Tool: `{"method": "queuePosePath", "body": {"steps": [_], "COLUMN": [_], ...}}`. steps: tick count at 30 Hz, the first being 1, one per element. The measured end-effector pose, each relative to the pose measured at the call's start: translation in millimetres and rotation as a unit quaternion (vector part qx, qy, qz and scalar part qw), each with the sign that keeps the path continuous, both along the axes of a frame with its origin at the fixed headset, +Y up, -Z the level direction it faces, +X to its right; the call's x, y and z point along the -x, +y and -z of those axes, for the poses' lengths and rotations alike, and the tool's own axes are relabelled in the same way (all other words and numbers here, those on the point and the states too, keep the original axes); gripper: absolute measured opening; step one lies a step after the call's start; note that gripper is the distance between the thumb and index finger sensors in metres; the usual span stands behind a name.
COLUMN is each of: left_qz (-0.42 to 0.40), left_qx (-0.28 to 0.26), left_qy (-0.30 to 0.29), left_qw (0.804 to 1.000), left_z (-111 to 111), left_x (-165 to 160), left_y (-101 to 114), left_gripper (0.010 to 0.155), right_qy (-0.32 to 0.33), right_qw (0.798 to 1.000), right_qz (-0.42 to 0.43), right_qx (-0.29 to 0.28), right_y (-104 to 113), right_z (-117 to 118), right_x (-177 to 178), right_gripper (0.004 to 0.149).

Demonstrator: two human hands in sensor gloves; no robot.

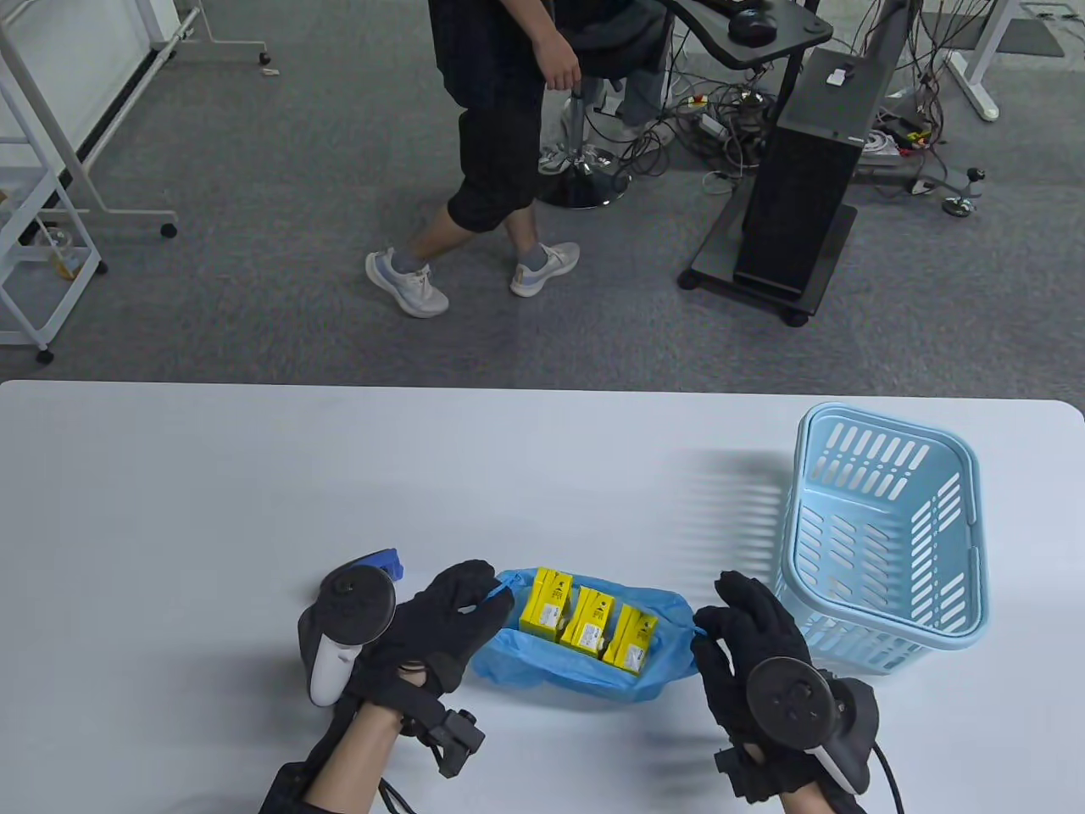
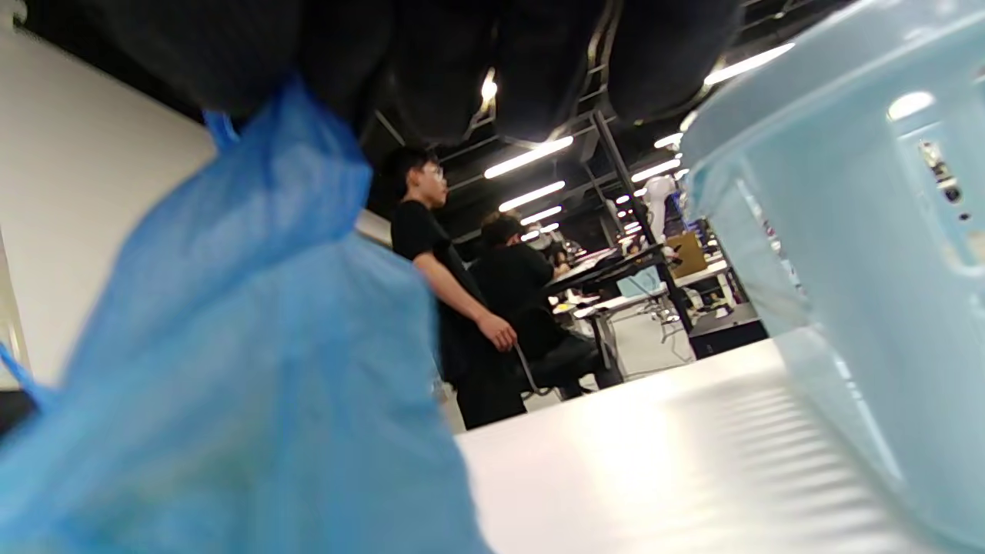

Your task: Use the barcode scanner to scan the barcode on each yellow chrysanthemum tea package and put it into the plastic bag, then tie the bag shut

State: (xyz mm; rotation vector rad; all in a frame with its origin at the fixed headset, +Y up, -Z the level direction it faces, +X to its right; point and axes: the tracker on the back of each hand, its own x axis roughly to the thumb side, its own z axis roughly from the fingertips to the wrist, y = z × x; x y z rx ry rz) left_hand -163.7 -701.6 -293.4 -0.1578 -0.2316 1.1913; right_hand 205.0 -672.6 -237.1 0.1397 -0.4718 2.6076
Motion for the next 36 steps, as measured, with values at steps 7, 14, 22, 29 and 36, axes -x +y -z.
{"method": "queuePosePath", "body": {"steps": [7,14,22,29,36], "left_qz": [-0.049,-0.095,-0.123,-0.059,-0.026], "left_qx": [-0.03,-0.04,-0.058,-0.112,-0.138], "left_qy": [-0.016,-0.048,-0.02,-0.019,0.014], "left_qw": [0.998,0.993,0.99,0.992,0.99], "left_z": [-7,-10,2,15,13], "left_x": [-1,-7,-7,-11,-5], "left_y": [24,40,62,104,108], "left_gripper": [0.042,0.048,0.044,0.043,0.042], "right_qy": [0.07,0.082,0.088,0.085,0.077], "right_qw": [0.982,0.971,0.976,0.971,0.975], "right_qz": [0.167,0.219,0.196,0.223,0.209], "right_qx": [0.06,0.054,0.027,0.022,0.008], "right_y": [7,21,69,94,96], "right_z": [4,22,43,55,55], "right_x": [-7,4,20,25,29], "right_gripper": [0.042,0.046,0.055,0.053,0.051]}}
